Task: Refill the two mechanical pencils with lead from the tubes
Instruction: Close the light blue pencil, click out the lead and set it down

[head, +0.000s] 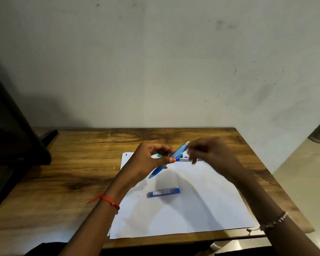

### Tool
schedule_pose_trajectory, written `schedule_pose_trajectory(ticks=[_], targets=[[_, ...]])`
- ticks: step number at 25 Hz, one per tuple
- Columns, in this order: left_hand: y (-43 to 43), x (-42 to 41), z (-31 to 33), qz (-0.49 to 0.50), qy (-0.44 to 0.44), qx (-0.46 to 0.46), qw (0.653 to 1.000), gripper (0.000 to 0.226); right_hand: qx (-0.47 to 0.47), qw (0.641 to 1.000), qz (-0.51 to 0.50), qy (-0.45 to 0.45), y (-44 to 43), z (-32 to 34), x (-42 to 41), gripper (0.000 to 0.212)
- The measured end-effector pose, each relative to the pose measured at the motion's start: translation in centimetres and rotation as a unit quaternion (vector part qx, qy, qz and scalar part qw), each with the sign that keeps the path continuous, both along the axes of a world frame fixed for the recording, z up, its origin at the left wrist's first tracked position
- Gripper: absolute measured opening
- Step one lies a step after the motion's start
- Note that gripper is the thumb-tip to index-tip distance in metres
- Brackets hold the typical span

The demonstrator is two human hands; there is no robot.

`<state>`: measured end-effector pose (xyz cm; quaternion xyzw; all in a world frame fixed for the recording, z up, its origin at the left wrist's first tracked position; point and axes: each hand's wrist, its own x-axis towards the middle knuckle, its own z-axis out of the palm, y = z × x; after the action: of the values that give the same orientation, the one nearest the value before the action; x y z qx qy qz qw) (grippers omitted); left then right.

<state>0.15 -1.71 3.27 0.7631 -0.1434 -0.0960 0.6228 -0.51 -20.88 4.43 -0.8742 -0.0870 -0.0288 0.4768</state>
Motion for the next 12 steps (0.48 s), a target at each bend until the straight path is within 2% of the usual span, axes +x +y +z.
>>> schedule_pose_trajectory(ticks=[2, 4, 8, 12], targets=[[0.0, -0.03, 0.01, -0.003, -0.001, -0.001, 1.0, 0.016, 0.226, 0.972, -0.056, -0.039, -0.41, 0.83, -0.29, 0.014], [-0.03, 0.03, -0.01, -0.004, 0.0, -0.003, 1.0, 0.016, 0.3, 0.95, -0.069, -0.058, -0.43, 0.89, -0.52, 0.014], [0.11, 0.19, -0.13, 0.0, -0.006, -0.017, 1.0, 0.016, 0.294, 0.952, -0.059, -0.055, -0.23, 0.78, -0.63, 0.016], [0.13, 0.18, -0.1, 0.0, -0.007, -0.019, 1.0, 0.016, 0.243, 0.968, -0.008, -0.055, -0.26, 1.15, -0.84, 0.023]])
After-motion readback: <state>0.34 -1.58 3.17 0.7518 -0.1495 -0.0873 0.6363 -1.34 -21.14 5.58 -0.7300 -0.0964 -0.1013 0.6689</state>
